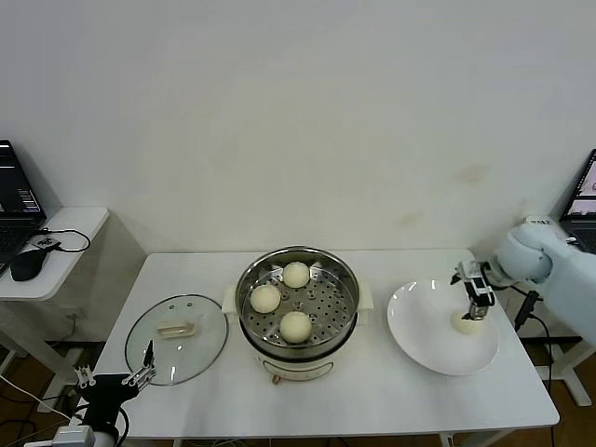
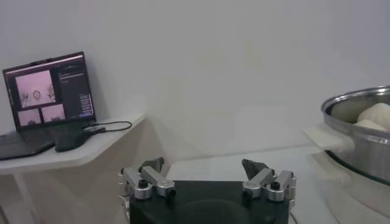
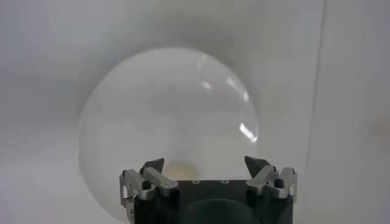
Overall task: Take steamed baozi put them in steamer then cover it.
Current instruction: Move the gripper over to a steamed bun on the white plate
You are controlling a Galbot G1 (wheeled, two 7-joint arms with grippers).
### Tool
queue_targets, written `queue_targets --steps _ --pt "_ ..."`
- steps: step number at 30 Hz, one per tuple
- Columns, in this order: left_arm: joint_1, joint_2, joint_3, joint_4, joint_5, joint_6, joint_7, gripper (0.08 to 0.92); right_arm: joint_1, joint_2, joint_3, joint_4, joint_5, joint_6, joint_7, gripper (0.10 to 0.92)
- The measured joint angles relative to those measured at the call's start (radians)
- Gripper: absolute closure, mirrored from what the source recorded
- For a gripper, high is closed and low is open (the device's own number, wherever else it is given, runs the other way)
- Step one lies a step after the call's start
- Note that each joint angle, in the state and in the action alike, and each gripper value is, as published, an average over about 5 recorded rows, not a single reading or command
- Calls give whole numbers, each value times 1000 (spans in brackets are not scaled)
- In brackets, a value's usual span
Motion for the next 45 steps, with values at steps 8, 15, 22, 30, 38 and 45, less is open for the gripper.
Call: queue_targets --steps 8,15,22,30,38,45 --pt "7 -5 -6 -1 2 0 0 177 -98 56 93 -109 -74 26 15 203" --pt "7 -7 -7 1 2 0 0 177 -138 108 138 -191 -124 38 30 203" --pt "4 -7 -6 5 2 0 0 177 -159 148 159 -257 -163 43 41 206" --pt "-2 -7 -1 8 2 0 0 177 -167 180 173 -298 -181 45 51 268" --pt "-2 -7 -3 10 1 0 0 177 -169 191 181 -310 -191 51 51 367" --pt "0 -8 -4 10 1 -1 -1 177 -157 179 173 -298 -181 47 41 442"
